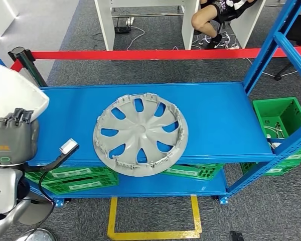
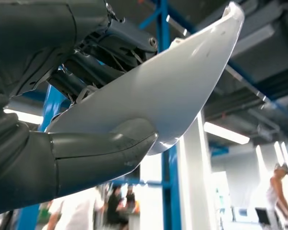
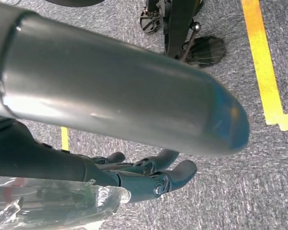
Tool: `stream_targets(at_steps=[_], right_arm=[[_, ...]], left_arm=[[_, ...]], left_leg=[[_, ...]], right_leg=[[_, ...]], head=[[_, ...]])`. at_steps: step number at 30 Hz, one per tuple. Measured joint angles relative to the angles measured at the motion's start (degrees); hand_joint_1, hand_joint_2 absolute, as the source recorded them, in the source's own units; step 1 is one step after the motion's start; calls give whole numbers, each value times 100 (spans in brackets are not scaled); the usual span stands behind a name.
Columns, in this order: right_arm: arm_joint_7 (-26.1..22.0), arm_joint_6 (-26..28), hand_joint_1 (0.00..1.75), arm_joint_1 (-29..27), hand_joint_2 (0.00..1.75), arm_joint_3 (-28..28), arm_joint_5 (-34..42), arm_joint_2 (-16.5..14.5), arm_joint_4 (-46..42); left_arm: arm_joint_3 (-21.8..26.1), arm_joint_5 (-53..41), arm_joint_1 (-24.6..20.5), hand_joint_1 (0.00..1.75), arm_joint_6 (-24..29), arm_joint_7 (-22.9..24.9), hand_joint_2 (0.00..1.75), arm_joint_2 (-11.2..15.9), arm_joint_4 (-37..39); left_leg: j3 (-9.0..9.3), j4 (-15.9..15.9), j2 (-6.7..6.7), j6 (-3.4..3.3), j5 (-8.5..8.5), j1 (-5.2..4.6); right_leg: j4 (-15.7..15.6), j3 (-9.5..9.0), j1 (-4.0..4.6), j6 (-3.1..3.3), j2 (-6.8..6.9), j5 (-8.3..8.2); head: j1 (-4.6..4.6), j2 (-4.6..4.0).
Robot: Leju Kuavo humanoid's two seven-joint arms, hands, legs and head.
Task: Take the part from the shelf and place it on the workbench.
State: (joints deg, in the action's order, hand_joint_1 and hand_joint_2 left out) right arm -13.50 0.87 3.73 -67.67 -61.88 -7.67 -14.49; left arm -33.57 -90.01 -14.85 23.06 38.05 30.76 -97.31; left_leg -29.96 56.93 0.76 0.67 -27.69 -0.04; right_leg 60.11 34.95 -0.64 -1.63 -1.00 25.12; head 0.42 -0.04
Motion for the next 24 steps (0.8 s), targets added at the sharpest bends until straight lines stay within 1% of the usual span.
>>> stream_targets(at_steps=[2, 5, 9, 11, 12, 14, 16, 18, 20, 24], right_arm=[[6, 0, 0, -1, 0, -1, -1, 0, 7], [17, 1, 0, -1, 0, -2, -2, 0, 13], [64, 8, 0, -3, 0, -2, -2, 0, 16], [87, 18, 0, -5, 0, -3, -2, 0, 21], [97, 25, 0, -7, 0, -4, -2, 0, 25], [128, 33, 0, -15, 0, -11, -3, 0, 29], [177, 38, 0, -24, 0, -26, -12, 0, 30], [226, 44, 0, -40, 0, -42, -29, 0, 30], [251, 46, 0, -63, 0, -54, -45, 0, 30], [264, 46, 0, -84, 0, -86, -61, 0, 30]], left_arm=[[-210, 1, -123, 175, 34, -4, 175, 141, -87], [-412, 1, -216, 175, 60, -41, 175, 245, -166], [-558, 2, -228, 175, 87, -200, 175, 258, -185], [-526, 2, -140, 175, 89, -508, 175, 175, -187], [-462, 2, -56, 175, 91, -742, 175, 91, -188], [-246, 20, 167, 175, 114, -1340, 175, -175, -183], [43, 49, 409, 175, 114, -1971, 175, -513, -171], [350, 52, 638, 175, 107, -2467, 175, -867, -152], [610, 36, 816, 175, 125, -2711, 175, -1147, -128], [936, 26, 1009, 175, 155, -2830, 175, -1488, -78]], left_leg=[[0, 0, 0, 0, 0, -2], [0, 0, 0, 0, -1, -3], [-1, 0, 0, -1, -1, -4], [-1, 0, 0, -2, -1, -5], [-1, 0, 0, -2, -2, -5], [-1, 0, -1, -4, -3, -6], [-2, 0, -1, -6, -4, -7], [-3, 0, -2, -7, -5, -7], [-3, 0, -3, -9, -6, -7], [-5, 0, -2, -10, -7, -7]], right_leg=[[-1, 0, -2, 0, 1, 0], [-2, 0, -3, 0, 0, 0], [-3, 0, -4, 0, 0, 0], [-4, 0, -4, 0, 0, 0], [-4, 0, -4, -1, 0, 0], [-7, 0, -5, -1, 0, 0], [-11, -1, -5, -1, -1, 1], [-14, -2, -6, -2, -3, 0], [-16, -2, -6, -4, -3, -2], [-17, -1, -5, -4, -1, -2]], head=[[1, 0], [1, 0], [-1, 0], [0, 0], [0, 0], [0, 0], [1, 0], [1, 0], [1, 0], [1, 0]])
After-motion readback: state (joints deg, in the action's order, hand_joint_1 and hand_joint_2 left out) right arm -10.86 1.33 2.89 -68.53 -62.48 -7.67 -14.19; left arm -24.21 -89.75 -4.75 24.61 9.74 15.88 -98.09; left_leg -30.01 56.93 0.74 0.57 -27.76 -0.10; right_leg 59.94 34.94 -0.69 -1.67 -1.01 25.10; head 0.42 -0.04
